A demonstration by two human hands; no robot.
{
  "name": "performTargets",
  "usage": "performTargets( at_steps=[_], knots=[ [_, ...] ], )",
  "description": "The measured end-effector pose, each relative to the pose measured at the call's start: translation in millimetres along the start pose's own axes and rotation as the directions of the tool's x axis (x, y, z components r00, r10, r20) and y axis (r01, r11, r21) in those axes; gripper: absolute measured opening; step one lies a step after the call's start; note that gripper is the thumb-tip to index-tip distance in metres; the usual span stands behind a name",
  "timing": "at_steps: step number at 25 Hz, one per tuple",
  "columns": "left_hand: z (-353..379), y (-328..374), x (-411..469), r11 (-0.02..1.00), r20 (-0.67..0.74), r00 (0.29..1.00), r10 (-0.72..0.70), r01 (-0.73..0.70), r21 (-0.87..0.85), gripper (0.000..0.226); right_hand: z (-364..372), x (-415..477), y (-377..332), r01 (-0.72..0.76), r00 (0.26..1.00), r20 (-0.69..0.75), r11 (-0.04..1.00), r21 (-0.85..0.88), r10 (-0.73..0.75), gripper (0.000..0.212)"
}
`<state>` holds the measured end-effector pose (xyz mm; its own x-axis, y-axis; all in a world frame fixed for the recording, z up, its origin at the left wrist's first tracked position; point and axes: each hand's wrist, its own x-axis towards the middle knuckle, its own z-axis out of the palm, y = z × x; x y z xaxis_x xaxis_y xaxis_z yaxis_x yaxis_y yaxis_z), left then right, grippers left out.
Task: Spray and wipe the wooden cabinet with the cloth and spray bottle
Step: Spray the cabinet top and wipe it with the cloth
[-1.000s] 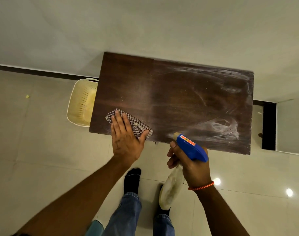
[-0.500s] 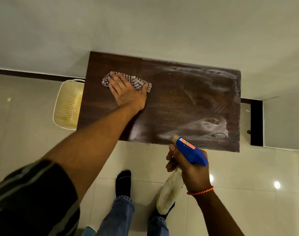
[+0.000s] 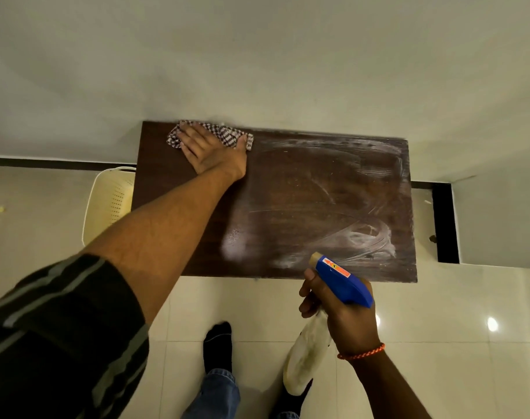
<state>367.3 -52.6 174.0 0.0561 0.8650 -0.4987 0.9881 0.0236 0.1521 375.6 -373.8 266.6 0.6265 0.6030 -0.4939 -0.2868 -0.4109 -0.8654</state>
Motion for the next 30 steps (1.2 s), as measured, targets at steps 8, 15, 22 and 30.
performTargets(
  at_steps=[8, 15, 22, 30],
  knots=[
    [57.1, -132.0, -115.3, 0.99, -0.099, 0.986, 0.137, -0.138, -0.002, 0.111, 7.7, -14.6, 0.0, -0.018, 1.0, -0.016, 1.0, -0.026, 0.017, 0.014],
    [74.5, -205.1, -175.0, 0.876, -0.012, 0.894, 0.448, -0.437, 0.206, 0.148, 2.4, -17.5, 31.4, -0.082, 0.991, -0.109, 0.994, -0.077, 0.073, 0.009],
    [70.9, -232.2, -142.4, 0.491, -0.001, 0.513, 0.859, -0.822, 0.287, 0.1, 1.3, -11.9, 43.2, -0.149, 0.986, -0.085, 0.984, -0.096, 0.141, 0.014],
    [-3.2, -192.6, -154.0, -0.374, 0.265, 0.953, 0.148, 0.302, -0.877, 0.052, -8.5, -8.5, 36.7, -0.156, 0.984, -0.103, 0.983, -0.098, 0.146, 0.013]
  ],
)
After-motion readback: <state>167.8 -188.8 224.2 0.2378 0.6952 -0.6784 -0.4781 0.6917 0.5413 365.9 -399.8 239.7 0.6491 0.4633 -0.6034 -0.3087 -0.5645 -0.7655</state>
